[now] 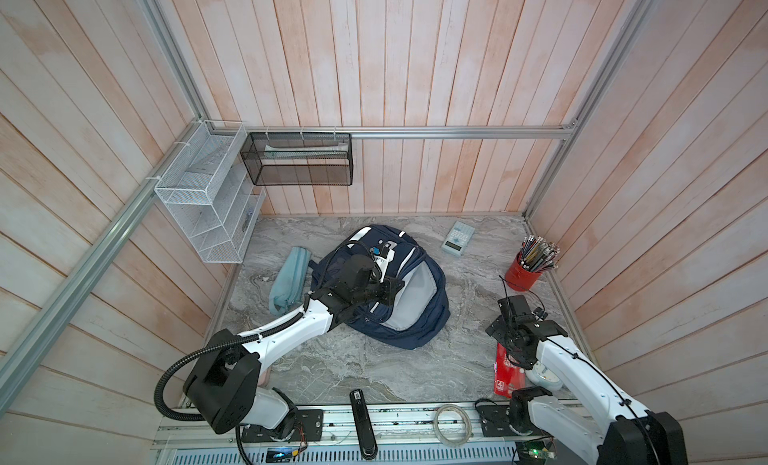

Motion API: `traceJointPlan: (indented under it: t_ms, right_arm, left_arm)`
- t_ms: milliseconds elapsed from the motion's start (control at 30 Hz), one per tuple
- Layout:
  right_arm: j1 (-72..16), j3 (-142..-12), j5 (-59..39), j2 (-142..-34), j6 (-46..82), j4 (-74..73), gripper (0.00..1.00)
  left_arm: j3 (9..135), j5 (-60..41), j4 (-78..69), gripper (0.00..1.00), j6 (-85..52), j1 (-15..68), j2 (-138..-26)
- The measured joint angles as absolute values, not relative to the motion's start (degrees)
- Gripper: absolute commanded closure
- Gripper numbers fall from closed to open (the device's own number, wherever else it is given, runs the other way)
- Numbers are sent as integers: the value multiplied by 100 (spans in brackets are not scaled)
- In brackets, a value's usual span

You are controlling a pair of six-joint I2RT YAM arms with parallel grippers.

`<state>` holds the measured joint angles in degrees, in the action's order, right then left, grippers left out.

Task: Pack the student bag
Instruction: 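Move the right gripper to the red M&G pen pack and grasp it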

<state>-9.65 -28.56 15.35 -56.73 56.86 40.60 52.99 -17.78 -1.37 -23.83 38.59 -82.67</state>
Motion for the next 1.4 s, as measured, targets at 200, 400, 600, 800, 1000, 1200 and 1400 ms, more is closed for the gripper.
traceJointPlan:
  t_ms: [200, 400, 600, 800, 1000, 1200, 1400]
  right_arm:
    - [-937, -2637, 1142, -5937, 5548, 3741, 2]
    - [-908, -2504, 974, -5896, 5518, 3098, 2]
    - [-1013, -2536, 945, -5983, 5607, 2910, 2]
    - [-1321, -2877, 397, -6541, 5500, 2263, 2]
    - [-1321, -2692, -185, -6047, 5068, 2056, 2]
    - [-1315, -3369, -158, -6058, 4294, 2458, 2]
    - [-1142, -3494, 204, -6171, 4154, 3017, 4]
  left_arm:
    - [5290, -1778, -154, 100, -2383, 3859, -8272]
    - [5290, -1785, -180, 100, -2383, 3859, -8305]
    - [5290, -1850, -235, 100, -2386, 3859, -8399]
    - [5290, -1905, -257, 100, -2386, 3859, -8455]
    - [5290, -1905, -259, 100, -2383, 3859, -8458]
    - [5290, -1925, -270, 100, -2383, 3859, -8497]
    - [5290, -1929, -301, 100, -2383, 3859, -8510]
